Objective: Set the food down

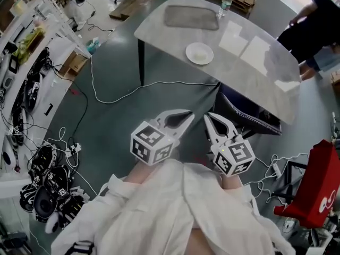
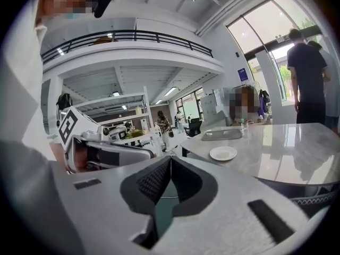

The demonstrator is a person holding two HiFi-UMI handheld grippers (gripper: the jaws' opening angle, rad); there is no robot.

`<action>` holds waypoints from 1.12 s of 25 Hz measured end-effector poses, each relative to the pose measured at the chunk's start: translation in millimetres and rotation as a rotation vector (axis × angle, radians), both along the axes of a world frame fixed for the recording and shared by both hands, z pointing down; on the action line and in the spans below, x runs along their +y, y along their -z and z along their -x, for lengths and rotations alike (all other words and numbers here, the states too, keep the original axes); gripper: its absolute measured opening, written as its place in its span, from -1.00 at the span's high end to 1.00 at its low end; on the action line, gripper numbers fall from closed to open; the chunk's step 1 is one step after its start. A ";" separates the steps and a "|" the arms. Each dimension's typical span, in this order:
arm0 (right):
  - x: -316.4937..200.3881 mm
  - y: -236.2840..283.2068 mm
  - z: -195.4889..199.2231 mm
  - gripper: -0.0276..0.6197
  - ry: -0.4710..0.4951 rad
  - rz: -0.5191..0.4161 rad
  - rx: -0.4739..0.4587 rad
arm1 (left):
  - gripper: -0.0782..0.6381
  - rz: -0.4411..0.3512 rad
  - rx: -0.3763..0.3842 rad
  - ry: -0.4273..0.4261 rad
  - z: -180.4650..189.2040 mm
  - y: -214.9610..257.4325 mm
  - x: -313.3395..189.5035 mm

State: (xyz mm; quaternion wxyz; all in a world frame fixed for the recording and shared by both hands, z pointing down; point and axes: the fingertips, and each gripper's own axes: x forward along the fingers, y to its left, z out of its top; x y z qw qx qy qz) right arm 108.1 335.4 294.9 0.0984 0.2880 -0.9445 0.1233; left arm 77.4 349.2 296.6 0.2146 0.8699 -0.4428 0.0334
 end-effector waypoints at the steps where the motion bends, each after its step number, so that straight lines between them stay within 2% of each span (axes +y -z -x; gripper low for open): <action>1: -9.1 1.2 3.2 0.91 -0.017 -0.002 -0.004 | 0.70 -0.001 -0.002 -0.012 4.3 0.1 -7.2; 7: -42.9 -3.7 23.8 0.91 -0.072 -0.003 0.005 | 0.70 -0.003 0.002 -0.077 24.1 -2.6 -39.6; 12: -54.7 -9.3 26.1 0.91 -0.089 0.018 0.020 | 0.70 0.018 -0.001 -0.125 19.5 -8.4 -49.4; 18: -65.4 -10.0 32.9 0.91 -0.086 0.005 0.066 | 0.70 0.042 0.077 -0.168 14.1 -3.4 -59.1; 28: -116.2 -22.3 41.8 0.91 -0.086 0.029 0.057 | 0.70 0.068 0.060 -0.105 39.5 -21.8 -111.6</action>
